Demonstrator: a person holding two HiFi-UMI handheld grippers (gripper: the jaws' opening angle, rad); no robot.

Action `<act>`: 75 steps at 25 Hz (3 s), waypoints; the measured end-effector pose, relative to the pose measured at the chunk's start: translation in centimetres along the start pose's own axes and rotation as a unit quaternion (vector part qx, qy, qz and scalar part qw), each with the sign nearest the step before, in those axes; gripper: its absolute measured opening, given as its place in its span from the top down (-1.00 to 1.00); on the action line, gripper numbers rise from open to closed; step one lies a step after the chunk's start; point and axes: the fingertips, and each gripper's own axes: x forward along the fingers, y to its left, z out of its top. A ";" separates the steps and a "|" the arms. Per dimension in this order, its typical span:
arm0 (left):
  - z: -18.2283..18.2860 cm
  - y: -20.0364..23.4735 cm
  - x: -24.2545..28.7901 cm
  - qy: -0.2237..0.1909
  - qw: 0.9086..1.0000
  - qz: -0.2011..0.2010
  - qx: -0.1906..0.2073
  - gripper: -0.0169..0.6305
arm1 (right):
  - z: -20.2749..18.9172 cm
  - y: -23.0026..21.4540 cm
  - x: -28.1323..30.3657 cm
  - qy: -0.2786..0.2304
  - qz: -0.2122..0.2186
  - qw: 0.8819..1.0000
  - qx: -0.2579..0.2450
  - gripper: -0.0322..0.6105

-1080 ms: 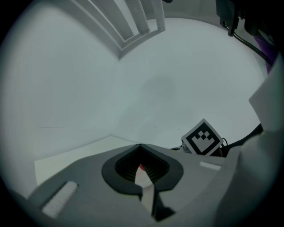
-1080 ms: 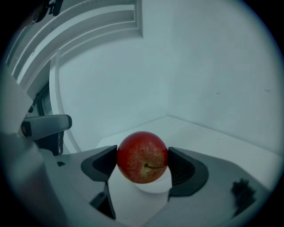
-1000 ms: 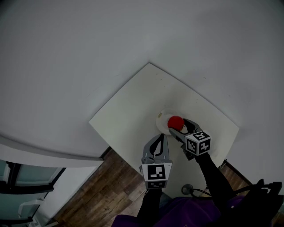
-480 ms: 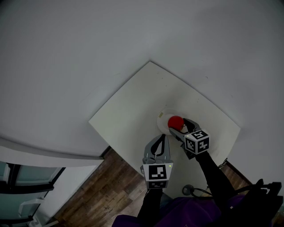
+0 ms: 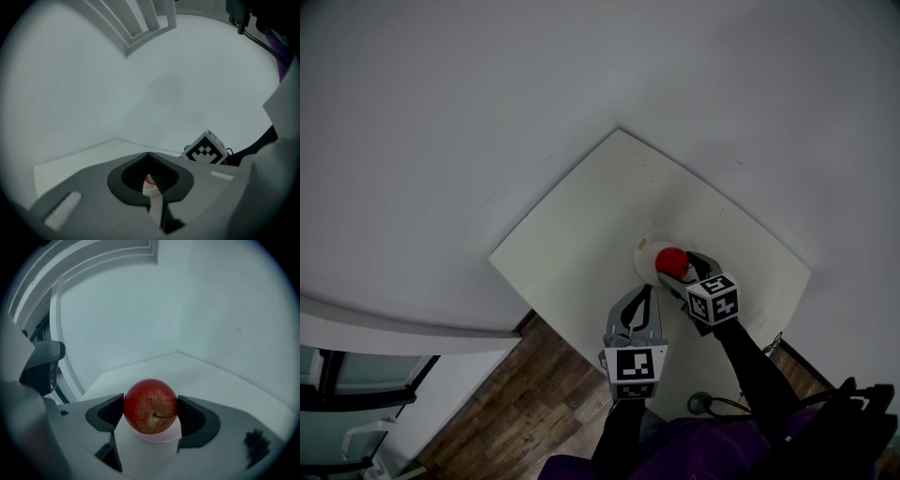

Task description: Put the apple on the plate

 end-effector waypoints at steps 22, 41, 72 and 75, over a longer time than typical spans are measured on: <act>-1.0 0.3 0.2 0.013 1.000 0.001 -0.008 0.93 | -1.2 -0.2 1.5 0.042 -0.023 0.998 -0.045 -0.22; 0.3 -0.1 0.2 -0.002 1.000 0.002 0.006 0.93 | 3.1 -0.9 -0.9 -0.020 -0.029 0.998 -0.044 -0.22; 8.3 -5.0 -6.2 -0.077 0.996 0.014 0.047 0.93 | 13.7 4.2 -20.4 -0.260 -0.093 0.959 -0.059 0.87; 8.5 -5.1 -6.6 -0.080 0.995 0.015 0.054 0.93 | 13.8 4.4 -20.8 -0.262 -0.092 0.959 -0.062 0.87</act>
